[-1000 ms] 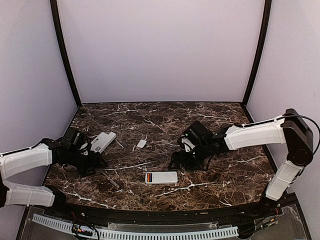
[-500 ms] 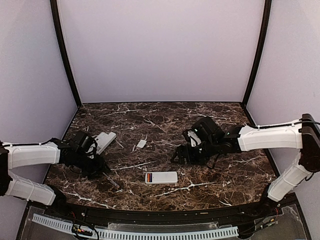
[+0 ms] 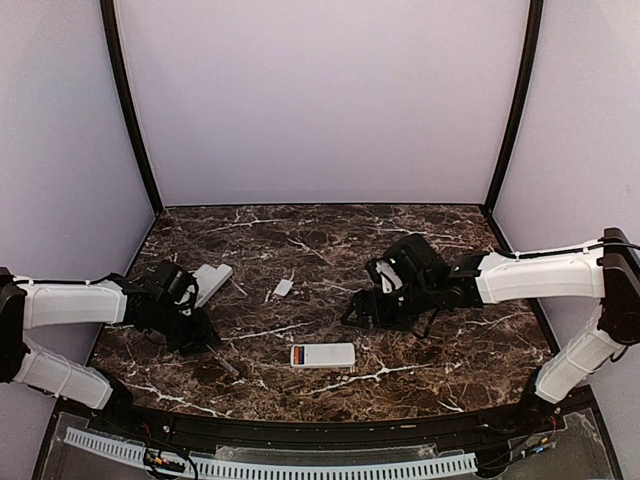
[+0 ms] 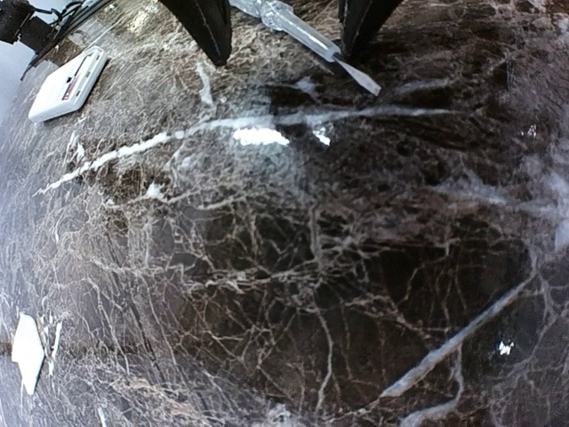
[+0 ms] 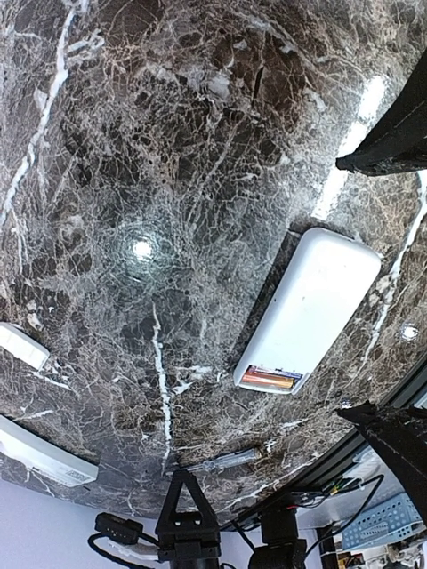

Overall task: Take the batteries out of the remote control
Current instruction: Place the remote control without the battery cover at the center of the board, then pick up the screwdriver from the center of the board.

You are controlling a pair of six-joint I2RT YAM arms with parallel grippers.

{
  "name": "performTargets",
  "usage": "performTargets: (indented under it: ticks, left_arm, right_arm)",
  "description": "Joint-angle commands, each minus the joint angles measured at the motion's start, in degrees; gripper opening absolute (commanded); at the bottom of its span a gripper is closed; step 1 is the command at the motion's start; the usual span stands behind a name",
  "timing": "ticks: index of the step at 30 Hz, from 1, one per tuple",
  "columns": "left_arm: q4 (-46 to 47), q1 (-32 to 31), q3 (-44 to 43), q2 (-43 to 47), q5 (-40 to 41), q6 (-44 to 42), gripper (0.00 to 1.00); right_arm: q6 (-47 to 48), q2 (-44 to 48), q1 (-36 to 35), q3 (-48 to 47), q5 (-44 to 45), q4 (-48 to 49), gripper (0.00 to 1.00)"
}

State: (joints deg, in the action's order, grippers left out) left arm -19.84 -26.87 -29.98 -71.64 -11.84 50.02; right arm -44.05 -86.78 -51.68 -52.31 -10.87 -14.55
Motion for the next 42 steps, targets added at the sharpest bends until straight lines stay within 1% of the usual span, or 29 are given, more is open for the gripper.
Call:
performTargets:
  ticks: [1, 5, 11, 16, 24, 28, 32, 37, 42]
  left_arm:
    - [-1.33, -0.11, -0.02, -2.55, 3.17, -1.92, 0.38]
    - [-0.84, -0.13, -0.68, -4.17, 3.86, -3.26, 0.30]
    - [-0.84, -0.24, -2.21, -6.12, 4.29, -6.31, 0.22]
    - [-5.55, -1.36, -4.82, -7.49, 7.89, -7.53, 0.21]
    - [-9.28, -3.92, -7.38, -10.91, 10.44, -7.79, 0.21]
    - [-9.15, -5.41, -8.41, -12.25, 10.69, -8.26, 0.20]
    - [-8.52, -6.82, -9.51, -13.70, 10.70, -8.80, 0.17]
    - [-10.55, -8.78, -12.04, -15.67, 13.80, -9.43, 0.13]
    - [-10.29, -10.99, -13.43, -16.54, 14.11, -10.38, 0.11]
  right_arm:
    - [-0.94, 0.04, 0.26, 0.11, 0.39, 1.73, 0.86]
    - [-1.35, -0.21, 0.26, 0.15, 0.59, 2.04, 0.86]
    - [-1.49, -1.42, 0.26, -0.37, 0.15, 2.53, 0.86]
    - [-1.56, -2.16, 0.27, -0.51, 0.01, 3.01, 0.86]
    - [-1.27, -2.33, 0.27, -0.29, -0.16, 3.81, 0.86]
    - [-1.30, -2.12, 0.34, 0.18, -0.11, 4.25, 0.86]
    - [-1.71, -1.79, 0.30, 1.01, 0.02, 4.97, 0.86]
    - [-2.17, -1.55, 0.35, 1.68, -0.03, 5.62, 0.85]
    - [-2.17, -1.63, 0.35, 1.65, 0.01, 5.97, 0.86]
